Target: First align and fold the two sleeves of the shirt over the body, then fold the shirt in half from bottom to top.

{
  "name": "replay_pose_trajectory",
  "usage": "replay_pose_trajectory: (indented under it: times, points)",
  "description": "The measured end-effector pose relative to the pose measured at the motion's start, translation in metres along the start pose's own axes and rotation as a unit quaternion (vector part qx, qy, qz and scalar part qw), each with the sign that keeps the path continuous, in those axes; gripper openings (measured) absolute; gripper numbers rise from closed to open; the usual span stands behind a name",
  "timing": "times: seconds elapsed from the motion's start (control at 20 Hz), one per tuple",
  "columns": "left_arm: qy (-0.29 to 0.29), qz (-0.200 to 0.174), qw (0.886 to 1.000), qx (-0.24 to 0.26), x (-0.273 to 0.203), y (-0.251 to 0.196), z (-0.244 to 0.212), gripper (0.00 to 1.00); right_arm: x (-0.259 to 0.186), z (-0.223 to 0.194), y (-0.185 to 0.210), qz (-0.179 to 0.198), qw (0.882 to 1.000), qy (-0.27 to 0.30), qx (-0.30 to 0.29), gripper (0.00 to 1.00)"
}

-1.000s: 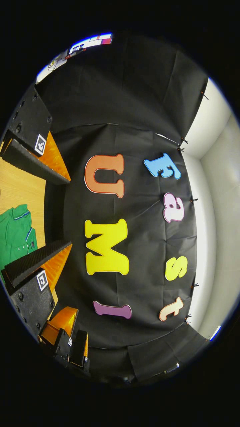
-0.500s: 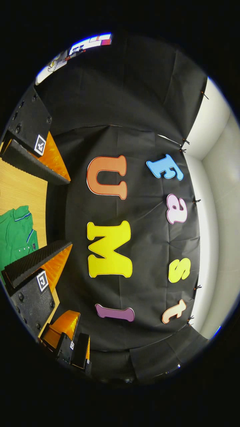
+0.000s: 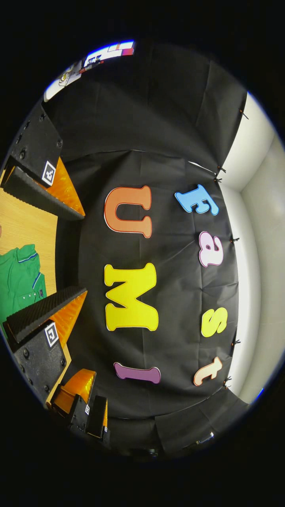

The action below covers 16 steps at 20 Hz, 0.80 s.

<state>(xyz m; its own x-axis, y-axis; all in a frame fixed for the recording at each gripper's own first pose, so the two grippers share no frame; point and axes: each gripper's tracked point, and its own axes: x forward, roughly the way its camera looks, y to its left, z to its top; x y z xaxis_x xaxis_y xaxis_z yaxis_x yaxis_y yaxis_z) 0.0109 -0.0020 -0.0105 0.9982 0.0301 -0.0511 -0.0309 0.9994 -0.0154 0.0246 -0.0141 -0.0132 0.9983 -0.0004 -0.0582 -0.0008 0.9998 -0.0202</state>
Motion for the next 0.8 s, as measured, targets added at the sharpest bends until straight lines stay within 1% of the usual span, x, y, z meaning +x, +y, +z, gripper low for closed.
replay_pose_trajectory:
  times: [0.2,0.45,0.6,0.7,0.8]
  points:
    - [0.01,-0.008,1.0,-0.003,0.005,-0.012,-0.007,1.0,0.004,-0.02,-0.011,0.006,1.0,0.03,0.0,0.96]
    - [0.017,-0.016,1.0,0.0,0.011,-0.027,-0.012,1.0,0.018,-0.044,-0.044,-0.003,0.998,0.062,-0.012,0.95]
    - [0.018,-0.012,1.0,0.0,0.016,-0.035,-0.014,1.0,0.034,-0.086,-0.059,0.006,0.994,0.108,-0.014,0.95]
    - [0.019,-0.01,1.0,-0.002,0.019,-0.043,-0.015,1.0,0.043,-0.121,-0.071,0.012,0.989,0.148,-0.015,0.95]
    - [0.02,-0.004,1.0,0.0,0.02,-0.046,-0.015,1.0,0.057,-0.152,-0.084,0.014,0.984,0.176,-0.018,0.96]
